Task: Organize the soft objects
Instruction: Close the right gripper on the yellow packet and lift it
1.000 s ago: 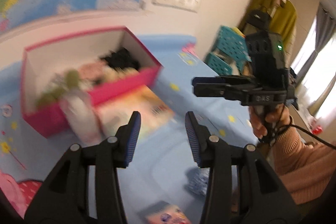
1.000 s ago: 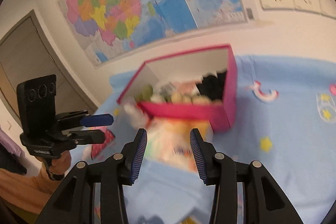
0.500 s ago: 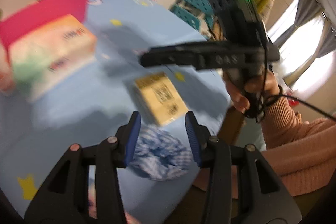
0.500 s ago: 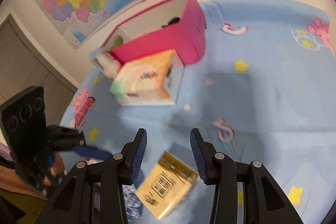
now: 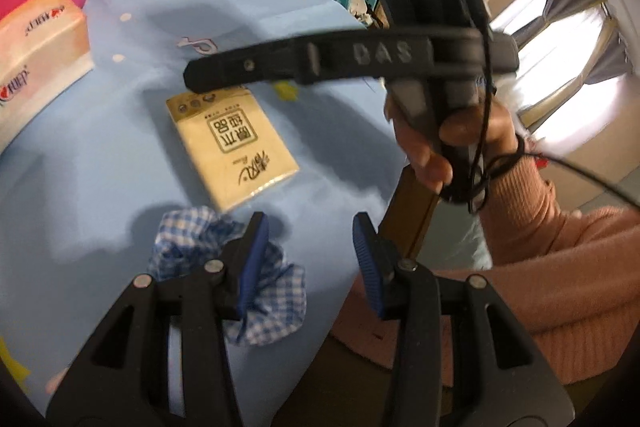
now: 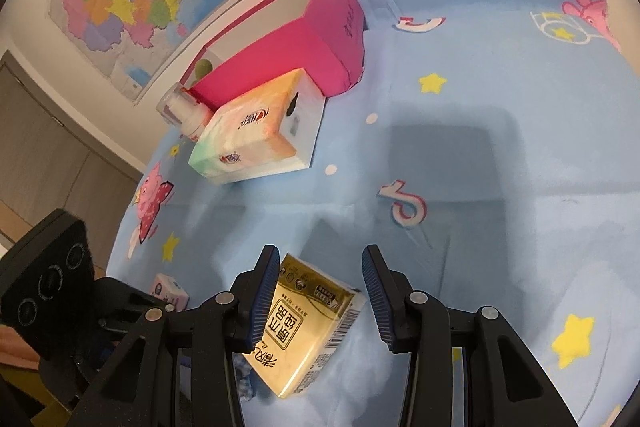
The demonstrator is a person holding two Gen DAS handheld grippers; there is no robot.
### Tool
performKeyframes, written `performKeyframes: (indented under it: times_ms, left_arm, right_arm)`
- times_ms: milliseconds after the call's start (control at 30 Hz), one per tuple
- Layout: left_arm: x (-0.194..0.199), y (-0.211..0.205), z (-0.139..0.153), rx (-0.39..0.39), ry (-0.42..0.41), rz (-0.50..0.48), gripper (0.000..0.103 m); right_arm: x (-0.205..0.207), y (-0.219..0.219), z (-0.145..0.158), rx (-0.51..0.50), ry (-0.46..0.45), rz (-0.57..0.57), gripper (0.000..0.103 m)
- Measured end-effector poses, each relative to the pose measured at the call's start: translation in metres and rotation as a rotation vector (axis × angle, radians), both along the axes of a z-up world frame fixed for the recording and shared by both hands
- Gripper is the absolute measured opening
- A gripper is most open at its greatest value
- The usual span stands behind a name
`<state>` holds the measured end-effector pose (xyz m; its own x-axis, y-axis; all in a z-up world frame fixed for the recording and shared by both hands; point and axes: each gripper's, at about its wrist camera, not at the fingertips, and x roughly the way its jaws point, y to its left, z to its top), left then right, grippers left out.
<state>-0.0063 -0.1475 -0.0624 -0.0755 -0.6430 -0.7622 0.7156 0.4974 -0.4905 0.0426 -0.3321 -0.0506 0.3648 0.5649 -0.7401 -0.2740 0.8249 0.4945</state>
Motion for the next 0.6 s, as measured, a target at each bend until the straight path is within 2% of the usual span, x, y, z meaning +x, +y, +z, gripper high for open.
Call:
performKeyframes:
  times_ms: [267,433,600]
  left_arm:
    - [0.036,0.011,-0.008,0.027,0.032,0.146,0.045]
    - [0.053,0.03,-0.006,0.045,-0.007,0.253,0.045]
    - [0.068,0.039,-0.009,0.057,-0.017,0.308,0.043]
  right_arm:
    - [-0.003,0.004,-0.004,0.012,0.008,0.012,0.045]
    - [-0.004,0.01,-0.006,0.053,0.023,0.044,0.046]
    - [0.0,0.01,-0.004,0.05,0.001,0.024,0.046]
